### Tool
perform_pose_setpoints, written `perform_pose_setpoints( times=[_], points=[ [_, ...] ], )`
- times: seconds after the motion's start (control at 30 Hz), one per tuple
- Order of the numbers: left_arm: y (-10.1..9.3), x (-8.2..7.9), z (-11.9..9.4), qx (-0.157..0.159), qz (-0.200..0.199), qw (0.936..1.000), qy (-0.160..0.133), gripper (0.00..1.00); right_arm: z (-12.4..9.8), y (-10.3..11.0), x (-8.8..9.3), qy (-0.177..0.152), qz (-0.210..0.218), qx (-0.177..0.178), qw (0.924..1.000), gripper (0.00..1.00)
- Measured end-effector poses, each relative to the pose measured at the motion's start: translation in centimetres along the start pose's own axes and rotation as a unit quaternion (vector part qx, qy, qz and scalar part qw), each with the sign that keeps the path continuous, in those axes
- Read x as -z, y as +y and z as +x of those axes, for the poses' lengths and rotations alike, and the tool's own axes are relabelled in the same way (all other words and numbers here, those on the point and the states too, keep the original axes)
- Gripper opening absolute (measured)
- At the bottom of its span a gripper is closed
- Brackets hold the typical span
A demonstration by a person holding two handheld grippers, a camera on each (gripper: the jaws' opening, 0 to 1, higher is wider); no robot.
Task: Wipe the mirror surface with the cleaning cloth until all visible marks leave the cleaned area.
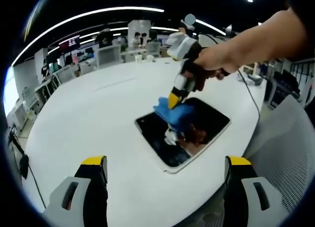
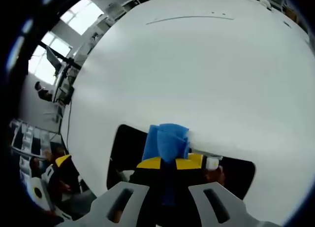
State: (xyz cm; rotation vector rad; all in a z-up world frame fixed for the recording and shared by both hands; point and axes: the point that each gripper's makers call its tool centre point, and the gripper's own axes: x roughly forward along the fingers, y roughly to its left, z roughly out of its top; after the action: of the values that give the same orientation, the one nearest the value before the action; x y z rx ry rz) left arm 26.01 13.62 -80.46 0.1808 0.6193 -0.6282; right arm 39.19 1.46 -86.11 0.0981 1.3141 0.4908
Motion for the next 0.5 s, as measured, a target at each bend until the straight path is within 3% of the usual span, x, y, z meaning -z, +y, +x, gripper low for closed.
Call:
perform_pose_setpoints(
  times=[0.5],
  points=[
    [0.07,0.28,0.07,-0.001,0.0,1.0,0.006,0.99,-0.2,-0.57,0.08,0.002,0.0,-0.001,1.0,0.02]
  ],
)
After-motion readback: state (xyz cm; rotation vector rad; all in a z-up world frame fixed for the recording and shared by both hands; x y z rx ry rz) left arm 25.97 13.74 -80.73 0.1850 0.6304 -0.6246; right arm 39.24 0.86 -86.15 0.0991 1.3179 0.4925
